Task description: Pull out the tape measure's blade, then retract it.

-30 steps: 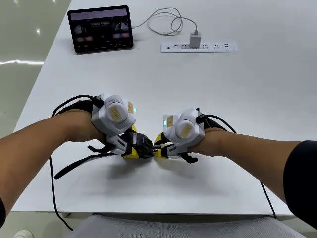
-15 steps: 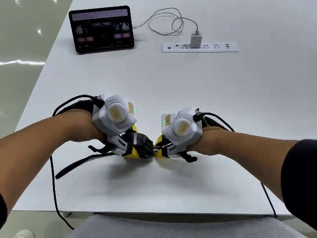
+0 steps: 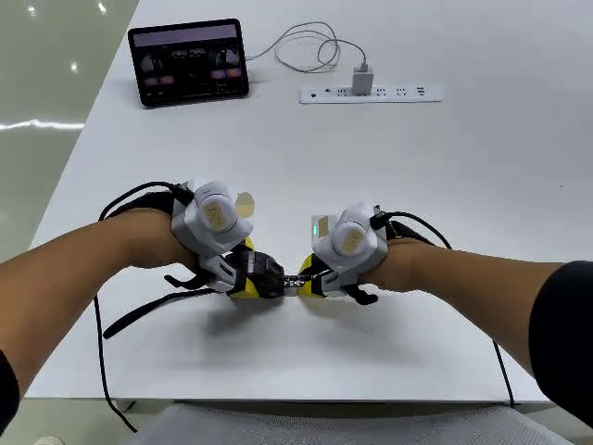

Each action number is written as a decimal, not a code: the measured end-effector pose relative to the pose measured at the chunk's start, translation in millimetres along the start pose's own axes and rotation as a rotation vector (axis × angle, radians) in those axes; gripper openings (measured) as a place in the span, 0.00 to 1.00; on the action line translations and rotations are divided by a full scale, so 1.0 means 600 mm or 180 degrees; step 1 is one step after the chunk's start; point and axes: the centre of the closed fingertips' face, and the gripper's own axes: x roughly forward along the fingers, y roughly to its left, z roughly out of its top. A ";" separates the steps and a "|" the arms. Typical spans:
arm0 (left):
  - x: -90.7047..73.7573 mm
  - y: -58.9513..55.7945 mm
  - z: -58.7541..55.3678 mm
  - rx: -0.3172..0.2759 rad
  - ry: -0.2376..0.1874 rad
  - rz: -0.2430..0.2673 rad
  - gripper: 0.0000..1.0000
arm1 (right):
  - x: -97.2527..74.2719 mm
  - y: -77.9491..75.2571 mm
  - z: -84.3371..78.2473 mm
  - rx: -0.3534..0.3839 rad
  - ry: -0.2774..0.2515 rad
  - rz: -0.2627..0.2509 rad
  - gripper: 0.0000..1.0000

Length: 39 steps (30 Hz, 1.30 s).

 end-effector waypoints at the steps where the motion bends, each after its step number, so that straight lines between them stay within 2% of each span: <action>1: 0.000 0.000 0.000 0.0003 0.0004 0.0001 0.33 | -0.001 0.000 -0.001 0.0004 0.0002 0.0001 0.09; 39: 0.001 0.001 0.002 -0.0012 -0.0042 0.0033 0.33 | -0.031 0.003 -0.040 0.0089 0.0084 -0.0015 0.09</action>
